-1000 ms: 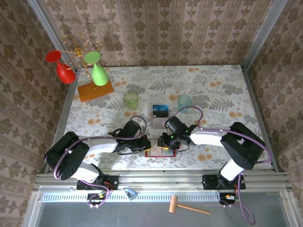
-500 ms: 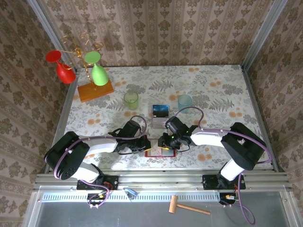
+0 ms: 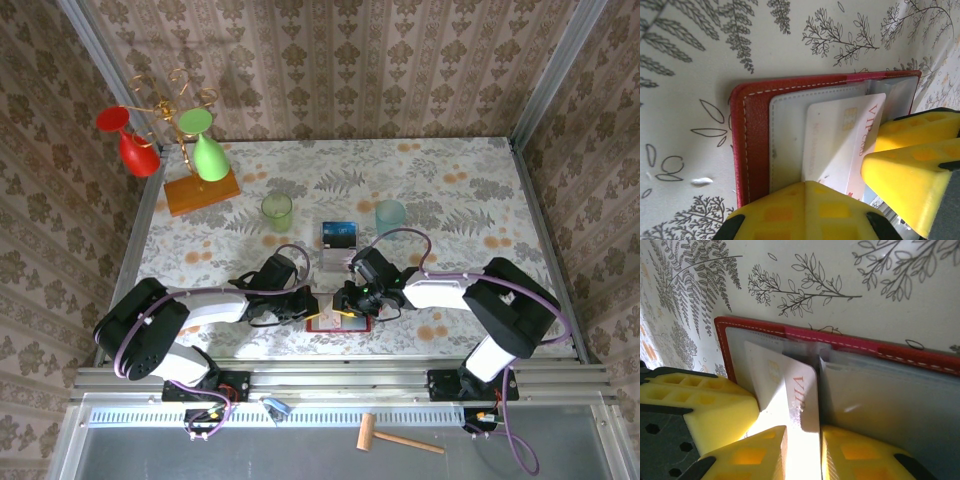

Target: Take the credit cards out of the card holder

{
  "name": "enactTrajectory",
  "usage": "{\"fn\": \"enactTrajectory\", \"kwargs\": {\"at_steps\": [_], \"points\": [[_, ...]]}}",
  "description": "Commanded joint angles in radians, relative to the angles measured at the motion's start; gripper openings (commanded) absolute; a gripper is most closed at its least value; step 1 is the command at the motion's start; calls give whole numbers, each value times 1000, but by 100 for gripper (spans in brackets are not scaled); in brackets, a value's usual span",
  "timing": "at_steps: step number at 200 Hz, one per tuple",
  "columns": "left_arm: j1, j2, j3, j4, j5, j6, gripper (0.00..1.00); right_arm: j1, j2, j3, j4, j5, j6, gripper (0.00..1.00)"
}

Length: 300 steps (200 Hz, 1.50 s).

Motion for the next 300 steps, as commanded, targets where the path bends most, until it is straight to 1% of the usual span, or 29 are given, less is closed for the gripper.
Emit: {"fn": "enactTrajectory", "kwargs": {"at_steps": [1, 37, 87, 152, 234, 300], "points": [[6, 25, -5, -56, -18, 22, 3, -6, 37, -18, 27, -30, 18, 23], [6, 21, -5, -58, -19, 23, 3, -6, 24, -29, 42, -29, 27, 16], [6, 19, -5, -59, -20, 24, 3, -17, -44, -33, -30, 12, -3, 8], [5, 9, -13, -58, -24, 21, 3, -49, -98, -28, -162, 55, -72, 7], [5, -6, -26, -51, -26, 15, 3, -54, -158, 7, -310, 131, -137, 8], [4, -3, -31, -29, -23, 7, 4, -37, -196, 36, -346, 154, -137, 8]]}}
